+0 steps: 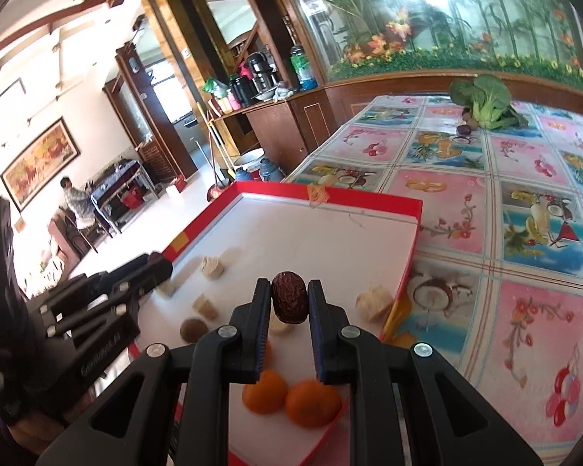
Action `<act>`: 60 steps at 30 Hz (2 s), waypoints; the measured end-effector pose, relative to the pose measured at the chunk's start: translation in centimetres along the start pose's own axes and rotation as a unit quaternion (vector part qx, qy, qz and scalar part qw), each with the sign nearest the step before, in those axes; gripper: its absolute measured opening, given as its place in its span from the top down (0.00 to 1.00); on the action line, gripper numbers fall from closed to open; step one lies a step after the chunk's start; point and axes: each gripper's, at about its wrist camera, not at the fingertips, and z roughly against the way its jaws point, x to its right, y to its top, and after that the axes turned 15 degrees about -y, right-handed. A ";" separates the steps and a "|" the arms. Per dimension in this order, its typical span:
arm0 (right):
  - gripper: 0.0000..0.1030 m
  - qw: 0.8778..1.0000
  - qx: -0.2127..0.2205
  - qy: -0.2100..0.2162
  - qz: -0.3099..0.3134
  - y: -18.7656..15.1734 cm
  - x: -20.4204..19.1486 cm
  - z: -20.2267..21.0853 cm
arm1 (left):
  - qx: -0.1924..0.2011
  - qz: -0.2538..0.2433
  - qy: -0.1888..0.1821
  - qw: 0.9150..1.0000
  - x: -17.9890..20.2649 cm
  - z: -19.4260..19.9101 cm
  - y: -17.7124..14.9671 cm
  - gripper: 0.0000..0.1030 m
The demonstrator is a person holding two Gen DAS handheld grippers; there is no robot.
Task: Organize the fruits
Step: 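Carry the left tool's date into the tray while the right tool drops its date there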
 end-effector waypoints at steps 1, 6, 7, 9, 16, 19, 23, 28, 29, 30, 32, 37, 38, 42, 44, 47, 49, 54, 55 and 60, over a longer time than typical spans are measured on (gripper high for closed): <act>0.83 1.000 0.000 0.001 -0.004 0.4 0.0 -0.4 | 0.001 -0.003 0.001 1.000 0.1 -0.1 0.2 0.80; 0.83 1.000 -0.005 0.008 -0.013 1.3 -0.3 -1.9 | -0.001 -0.009 -0.002 1.000 0.4 -0.9 1.3 0.80; 0.83 1.000 -0.006 0.008 -0.014 1.3 -0.4 -2.3 | 0.000 -0.012 -0.001 1.000 0.5 -1.1 1.5 0.80; 0.83 1.000 -0.011 0.008 -0.016 1.4 -0.4 -3.0 | -0.001 -0.011 -0.001 1.000 0.6 -1.5 2.1 0.80; 0.83 0.998 -0.041 0.013 -0.037 1.2 1.0 -5.0 | -0.018 -0.011 0.024 1.000 0.0 -4.3 3.3 0.80; 0.83 0.998 -0.049 0.015 -0.037 1.0 1.1 -5.3 | -0.040 0.000 0.026 0.999 -0.4 -5.7 3.3 0.79; 0.83 0.998 -0.059 0.019 -0.031 0.8 0.9 -5.4 | -0.057 0.002 0.027 0.998 -0.3 -6.7 3.1 0.79; 0.83 0.998 -0.064 0.014 -0.024 0.7 0.8 -5.5 | -0.071 -0.001 0.034 0.997 0.0 -7.7 3.1 0.79; 0.83 0.997 -0.066 0.012 -0.023 0.6 0.8 -5.5 | -0.073 -0.001 0.037 0.997 0.0 -7.9 3.0 0.79; 0.83 0.997 -0.068 0.011 -0.022 0.6 0.8 -5.7 | -0.075 -0.001 0.039 0.996 0.0 -8.0 3.0 0.79; 0.83 0.997 -0.068 0.004 -0.022 0.6 0.9 -5.7 | -0.079 0.002 0.040 0.996 0.0 -8.3 2.9 0.79; 0.83 0.998 -0.068 -0.002 -0.019 0.7 1.0 -5.9 | -0.088 0.005 0.045 0.995 -0.1 -8.5 2.5 0.79; 0.83 0.998 -0.067 -0.003 -0.020 0.7 1.1 -5.8 | -0.089 0.005 0.046 0.995 -0.1 -8.6 2.5 0.79; 0.83 0.998 -0.066 -0.007 -0.020 0.7 1.1 -6.1 | -0.092 0.003 0.048 0.995 0.0 -8.8 2.5 0.79; 0.83 0.998 -0.065 -0.008 -0.019 0.7 1.1 -6.1 | -0.092 0.002 0.052 0.994 -0.1 -8.8 2.4 0.79; 0.83 0.998 -0.066 -0.009 -0.019 0.7 1.1 -6.0 | -0.093 0.003 0.056 0.994 -0.2 -8.9 2.4 0.79; 0.83 0.998 -0.066 -0.009 -0.018 0.6 1.1 -6.0 | -0.091 0.001 0.059 0.994 -0.1 -8.8 2.4 0.79; 0.74 0.998 -0.063 -0.004 -0.018 0.6 1.0 -5.5 | -0.094 -0.002 0.063 0.994 -0.1 -8.9 2.3 0.79; 0.70 0.998 -0.056 -0.008 -0.017 0.7 0.9 -5.2 | -0.094 -0.001 0.062 0.994 -0.1 -8.9 2.3 0.74; 0.60 0.999 -0.012 -0.026 -0.022 0.9 1.2 -3.8 | -0.076 -0.008 0.072 0.994 0.2 -8.2 2.5 0.41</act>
